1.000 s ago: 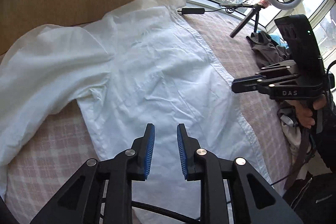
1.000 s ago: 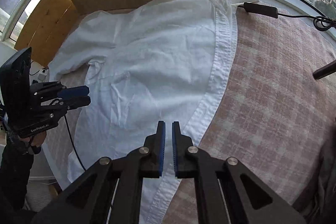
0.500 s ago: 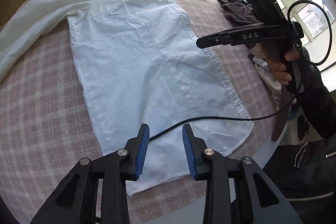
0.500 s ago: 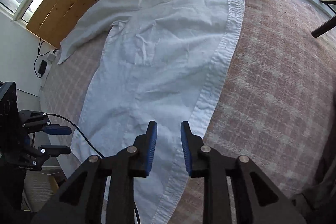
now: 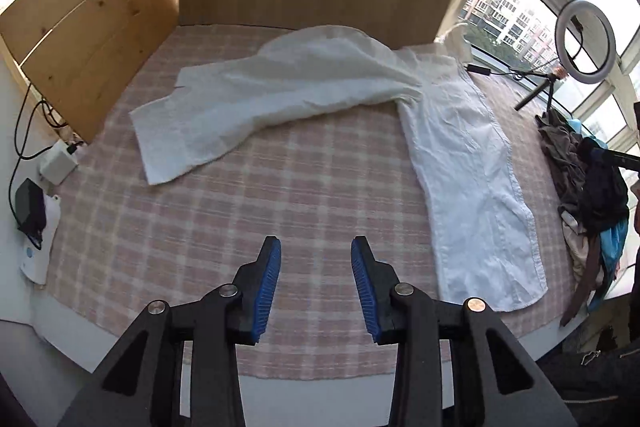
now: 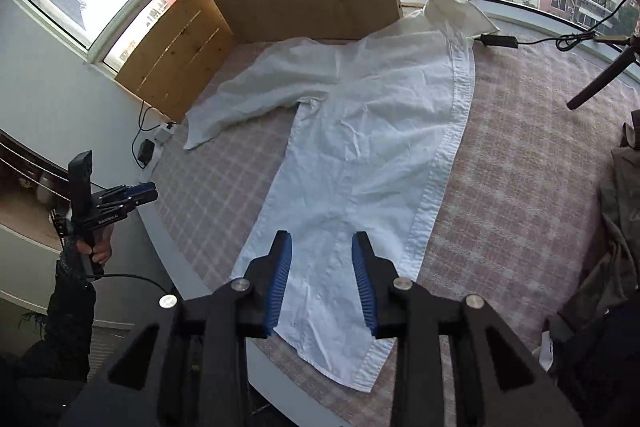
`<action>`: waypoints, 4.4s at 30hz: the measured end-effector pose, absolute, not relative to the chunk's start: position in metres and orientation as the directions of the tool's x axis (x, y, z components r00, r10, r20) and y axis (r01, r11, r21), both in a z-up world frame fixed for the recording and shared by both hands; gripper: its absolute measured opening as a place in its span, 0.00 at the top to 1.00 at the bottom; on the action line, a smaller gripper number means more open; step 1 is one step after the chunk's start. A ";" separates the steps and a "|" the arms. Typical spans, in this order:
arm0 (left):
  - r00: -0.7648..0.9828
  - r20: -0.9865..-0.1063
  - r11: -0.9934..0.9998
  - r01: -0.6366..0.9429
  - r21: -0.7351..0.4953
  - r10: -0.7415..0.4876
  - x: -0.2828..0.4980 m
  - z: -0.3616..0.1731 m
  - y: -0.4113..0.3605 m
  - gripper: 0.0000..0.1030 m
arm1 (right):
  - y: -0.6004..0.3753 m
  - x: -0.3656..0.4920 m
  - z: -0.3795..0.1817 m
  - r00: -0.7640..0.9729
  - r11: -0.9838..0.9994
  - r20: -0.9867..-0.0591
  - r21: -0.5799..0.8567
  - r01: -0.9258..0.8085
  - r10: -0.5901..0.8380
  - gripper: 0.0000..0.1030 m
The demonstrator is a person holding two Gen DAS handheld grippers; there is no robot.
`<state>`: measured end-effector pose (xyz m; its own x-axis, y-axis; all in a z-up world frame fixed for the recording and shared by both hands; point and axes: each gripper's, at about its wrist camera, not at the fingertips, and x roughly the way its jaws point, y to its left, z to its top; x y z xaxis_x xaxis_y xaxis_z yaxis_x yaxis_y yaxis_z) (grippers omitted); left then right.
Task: Fold clothes
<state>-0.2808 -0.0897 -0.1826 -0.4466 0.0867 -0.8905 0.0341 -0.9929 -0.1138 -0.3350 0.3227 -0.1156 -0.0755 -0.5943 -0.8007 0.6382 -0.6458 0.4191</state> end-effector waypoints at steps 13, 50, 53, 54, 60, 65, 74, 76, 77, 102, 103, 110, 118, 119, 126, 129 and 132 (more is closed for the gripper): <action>-0.372 -0.927 -0.997 0.035 -0.064 0.046 -0.425 -0.283 -0.250 0.59 | 0.115 -0.347 -0.091 -0.307 -0.770 -0.849 0.167 0.615 -0.430 0.55; -0.452 -0.774 -0.894 -0.282 -0.348 0.444 -0.369 -0.248 -0.197 0.99 | -0.194 -0.318 -0.275 0.220 -0.715 -0.880 0.471 0.517 -0.420 0.95; -0.470 -0.765 -0.897 -0.282 -0.342 0.440 -0.369 -0.236 -0.210 0.93 | -0.178 -0.323 -0.266 0.218 -0.691 -0.865 0.495 0.527 -0.453 0.95; -0.482 -0.769 -0.906 -0.265 -0.329 0.420 -0.371 -0.233 -0.217 0.87 | -0.170 -0.324 -0.259 0.214 -0.679 -0.860 0.500 0.537 -0.464 0.95; -0.480 -0.818 -0.948 -0.171 -0.268 0.318 -0.417 -0.244 -0.246 0.83 | -0.095 -0.351 -0.187 0.140 -0.635 -0.818 0.530 0.562 -0.558 0.96; -0.430 -0.867 -0.965 -0.181 -0.192 0.253 -0.464 -0.265 -0.235 0.71 | -0.050 -0.364 -0.163 0.065 -0.669 -0.831 0.489 0.560 -0.553 0.96; -0.323 -0.937 -0.989 -0.101 -0.108 0.136 -0.518 -0.314 -0.216 0.62 | 0.074 -0.382 -0.092 -0.156 -0.757 -0.815 0.423 0.498 -0.558 0.96; -0.339 -0.934 -0.989 -0.130 -0.069 0.109 -0.518 -0.316 -0.202 0.63 | 0.103 -0.390 -0.075 -0.219 -0.787 -0.808 0.406 0.464 -0.546 0.96; -0.347 -0.933 -0.989 -0.138 -0.053 0.098 -0.517 -0.317 -0.197 0.73 | 0.117 -0.394 -0.067 -0.250 -0.801 -0.804 0.398 0.447 -0.539 0.96; -0.289 -0.957 -0.992 -0.124 0.008 0.028 -0.481 -0.297 -0.218 0.95 | 0.162 -0.439 0.004 -0.394 -0.766 -0.671 0.440 0.469 -0.628 0.96; -0.283 -0.959 -0.993 -0.120 0.008 0.027 -0.479 -0.302 -0.218 0.95 | 0.157 -0.438 0.010 -0.397 -0.758 -0.662 0.440 0.482 -0.636 0.96; -0.284 -0.958 -0.997 -0.072 -0.020 0.040 -0.473 -0.306 -0.226 0.85 | 0.096 -0.436 0.036 -0.304 -0.664 -0.642 0.442 0.603 -0.703 0.96; -0.405 -0.913 -0.998 0.016 -0.057 0.046 -0.429 -0.249 -0.258 0.77 | -0.060 -0.433 -0.061 -0.036 -0.542 -0.787 0.390 0.745 -0.616 0.96; -0.417 -0.908 -0.998 0.023 -0.063 0.047 -0.423 -0.244 -0.259 0.76 | -0.089 -0.427 -0.079 0.010 -0.505 -0.802 0.385 0.772 -0.597 0.94; -0.432 -0.899 -0.996 0.021 -0.082 0.065 -0.412 -0.244 -0.261 0.75 | -0.213 -0.418 -0.171 0.141 -0.461 -0.910 0.325 0.826 -0.389 0.89; -0.420 -0.901 -0.993 -0.016 -0.113 0.109 -0.417 -0.251 -0.255 0.73 | -0.195 -0.429 -0.155 0.157 -0.453 -0.874 0.383 0.805 -0.459 0.79; -0.378 -0.912 -0.987 -0.032 -0.157 0.157 -0.425 -0.266 -0.249 0.67 | -0.157 -0.439 -0.149 0.095 -0.489 -0.877 0.350 0.799 -0.472 0.56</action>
<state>-0.4254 -0.2493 -0.2662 -0.3780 0.1573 -0.9123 -0.0324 -0.9871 -0.1567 -0.4393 -0.1573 -0.1485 0.0946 -0.4720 -0.8765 0.7990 -0.4892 0.3496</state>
